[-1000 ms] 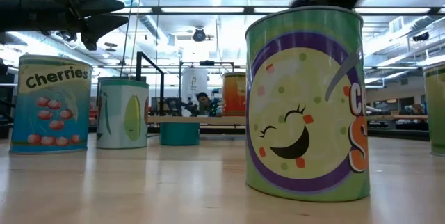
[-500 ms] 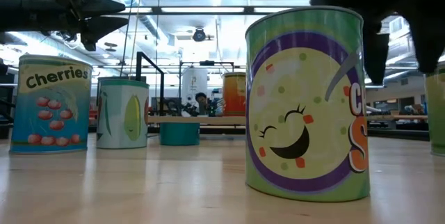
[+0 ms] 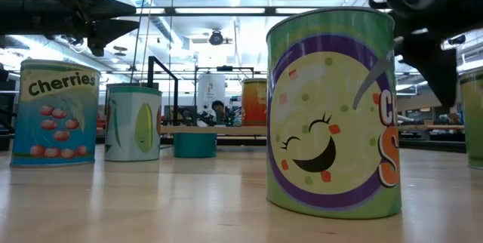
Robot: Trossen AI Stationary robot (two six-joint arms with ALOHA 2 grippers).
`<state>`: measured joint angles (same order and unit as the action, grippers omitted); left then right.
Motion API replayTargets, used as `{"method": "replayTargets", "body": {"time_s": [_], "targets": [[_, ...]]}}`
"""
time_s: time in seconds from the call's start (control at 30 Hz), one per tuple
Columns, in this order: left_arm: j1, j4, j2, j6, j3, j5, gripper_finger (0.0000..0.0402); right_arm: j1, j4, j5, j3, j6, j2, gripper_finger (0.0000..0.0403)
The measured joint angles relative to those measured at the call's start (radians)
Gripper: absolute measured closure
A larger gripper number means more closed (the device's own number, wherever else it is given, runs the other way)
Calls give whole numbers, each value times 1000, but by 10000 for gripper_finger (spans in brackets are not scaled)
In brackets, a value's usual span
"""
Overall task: Pick and place cans onto a shelf
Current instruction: Put the canned orange on the shelf
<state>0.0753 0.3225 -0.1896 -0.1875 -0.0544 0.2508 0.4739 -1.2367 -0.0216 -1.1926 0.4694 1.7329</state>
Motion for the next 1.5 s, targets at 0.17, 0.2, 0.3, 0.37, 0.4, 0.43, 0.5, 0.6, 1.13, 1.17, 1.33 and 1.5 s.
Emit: {"method": "replayTargets", "body": {"time_s": [0.17, 0.2, 0.3, 0.37, 0.4, 0.43, 0.5, 0.6, 1.13, 1.17, 1.33, 1.5], "targets": [[0, 0, 0, 0, 0, 0, 198, 8, 5, -21, 45, 9, 0, 6], [0, 0, 0, 0, 0, 0, 198, 8, 5, -28, 53, 9, 0, 8], [0, 0, 0, 0, 0, 0, 198, 7, 6, -34, 74, 9, 0, 21], [0, 0, 0, 0, 0, 0, 198, 7, 6, -37, 85, 7, 0, 37], [0, 0, 0, 0, 0, 0, 198, 5, 10, -37, 87, 5, 0, 46], [0, 1, 0, 0, 0, 0, 198, 1, 16, -37, 88, 2, 0, 55], [0, 1, 0, 0, 0, 0, 198, -13, 21, -33, 84, -5, 0, 73], [0, 1, 0, 0, 0, 0, 198, -54, 33, 1, 62, -27, 0, 89], [0, 1, 0, 18, 0, 0, 198, -415, -14, 189, -206, -271, 12, 81], [0, 0, 0, 28, 0, 0, 198, -430, -15, 202, -232, -293, 22, 81], [0, -1, 0, 42, 0, 0, 198, -473, -62, 254, -400, -426, 137, 81], [0, -2, 0, 42, 0, 0, 198, -516, -159, 263, -602, -511, 281, 81]]}}
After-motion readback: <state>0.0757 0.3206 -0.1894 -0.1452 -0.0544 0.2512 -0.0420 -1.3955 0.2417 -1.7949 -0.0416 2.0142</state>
